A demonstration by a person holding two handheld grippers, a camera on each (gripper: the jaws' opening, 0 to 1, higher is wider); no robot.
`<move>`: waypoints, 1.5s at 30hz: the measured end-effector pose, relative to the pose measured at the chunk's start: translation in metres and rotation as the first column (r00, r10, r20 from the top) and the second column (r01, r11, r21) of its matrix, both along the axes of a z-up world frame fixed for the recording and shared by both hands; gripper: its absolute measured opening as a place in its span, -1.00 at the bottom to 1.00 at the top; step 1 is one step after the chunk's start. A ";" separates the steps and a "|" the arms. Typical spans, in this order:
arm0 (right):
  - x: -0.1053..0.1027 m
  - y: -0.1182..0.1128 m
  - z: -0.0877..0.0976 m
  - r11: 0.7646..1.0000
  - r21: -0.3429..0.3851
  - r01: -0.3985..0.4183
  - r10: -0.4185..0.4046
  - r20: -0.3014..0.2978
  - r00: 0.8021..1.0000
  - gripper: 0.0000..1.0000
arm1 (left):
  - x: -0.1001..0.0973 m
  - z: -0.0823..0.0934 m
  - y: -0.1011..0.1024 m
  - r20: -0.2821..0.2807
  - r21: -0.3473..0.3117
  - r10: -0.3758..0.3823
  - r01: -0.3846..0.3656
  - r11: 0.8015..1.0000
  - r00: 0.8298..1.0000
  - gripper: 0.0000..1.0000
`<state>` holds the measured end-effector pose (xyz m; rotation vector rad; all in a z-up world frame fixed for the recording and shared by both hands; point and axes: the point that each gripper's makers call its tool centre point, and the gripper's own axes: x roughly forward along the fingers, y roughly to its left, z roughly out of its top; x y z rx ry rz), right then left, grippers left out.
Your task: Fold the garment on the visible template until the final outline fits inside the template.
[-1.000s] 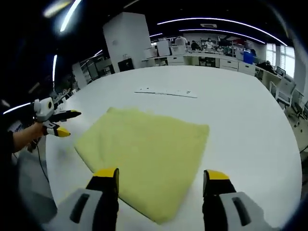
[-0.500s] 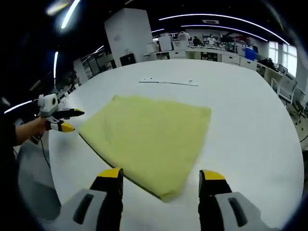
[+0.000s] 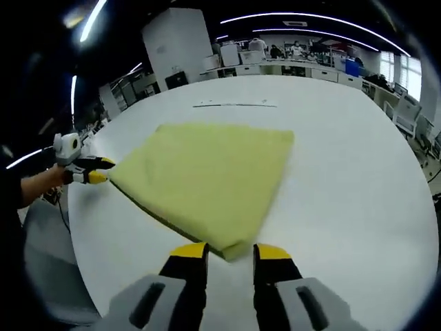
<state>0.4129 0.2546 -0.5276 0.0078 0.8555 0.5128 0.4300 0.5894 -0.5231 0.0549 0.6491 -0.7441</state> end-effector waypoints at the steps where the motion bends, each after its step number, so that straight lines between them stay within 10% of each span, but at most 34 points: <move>1: -0.001 0.000 -0.001 1.000 -0.002 -0.005 0.005 -0.005 1.000 -0.65 | 0.000 -0.001 0.000 -0.002 0.001 -0.001 0.001 1.000 1.000 -0.39; 18: -0.002 -0.002 -0.008 1.000 0.016 0.000 0.000 0.022 1.000 -1.00 | -0.002 -0.001 -0.003 0.004 -0.008 -0.009 0.009 1.000 1.000 -0.97; 45: -0.021 -0.004 -0.007 0.996 -0.051 -0.077 0.077 0.002 0.997 -1.00 | -0.012 -0.002 0.009 -0.060 0.009 0.030 -0.030 1.000 0.998 -1.00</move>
